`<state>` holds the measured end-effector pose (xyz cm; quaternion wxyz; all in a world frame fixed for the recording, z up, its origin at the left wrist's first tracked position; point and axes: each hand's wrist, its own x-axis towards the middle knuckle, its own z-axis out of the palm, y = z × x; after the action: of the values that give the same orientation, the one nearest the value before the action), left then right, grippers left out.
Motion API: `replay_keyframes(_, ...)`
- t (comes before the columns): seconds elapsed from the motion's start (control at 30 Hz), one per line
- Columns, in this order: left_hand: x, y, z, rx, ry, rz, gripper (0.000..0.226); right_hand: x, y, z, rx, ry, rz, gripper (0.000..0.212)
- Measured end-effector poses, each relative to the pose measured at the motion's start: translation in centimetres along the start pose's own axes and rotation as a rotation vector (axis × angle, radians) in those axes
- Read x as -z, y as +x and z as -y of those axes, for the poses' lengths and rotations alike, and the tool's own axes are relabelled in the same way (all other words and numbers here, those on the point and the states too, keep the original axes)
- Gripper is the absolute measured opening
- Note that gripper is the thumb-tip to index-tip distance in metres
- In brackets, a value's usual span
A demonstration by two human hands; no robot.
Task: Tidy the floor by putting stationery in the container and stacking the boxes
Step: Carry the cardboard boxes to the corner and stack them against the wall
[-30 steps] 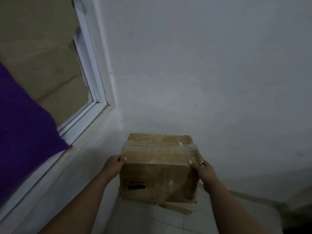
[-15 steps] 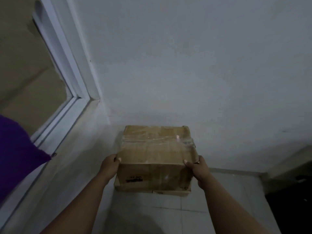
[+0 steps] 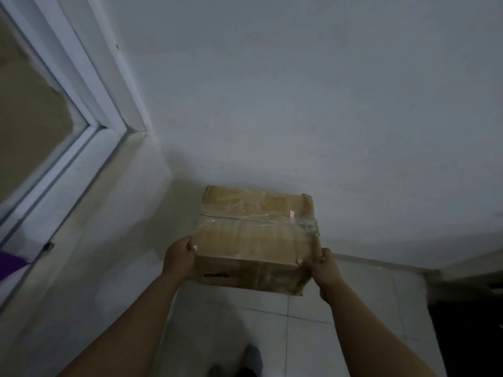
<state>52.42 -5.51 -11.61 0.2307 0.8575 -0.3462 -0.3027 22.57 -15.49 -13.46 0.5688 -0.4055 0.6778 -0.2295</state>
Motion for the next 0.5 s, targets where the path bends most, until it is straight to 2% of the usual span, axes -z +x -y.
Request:
replay_keyframes(0.2,-1.3,1.9,2.3,0.035,-0.049,-0.049,0.028,-2.4,2.7,-1.5,-0.036,0.027,0.025,0.046)
replay_keyframes(0.5,-5.4,5.1,7.9,0.142,-0.002,0.014,0.031,-6.2,7.2,-6.8,-0.158,0.007,0.018,0.044)
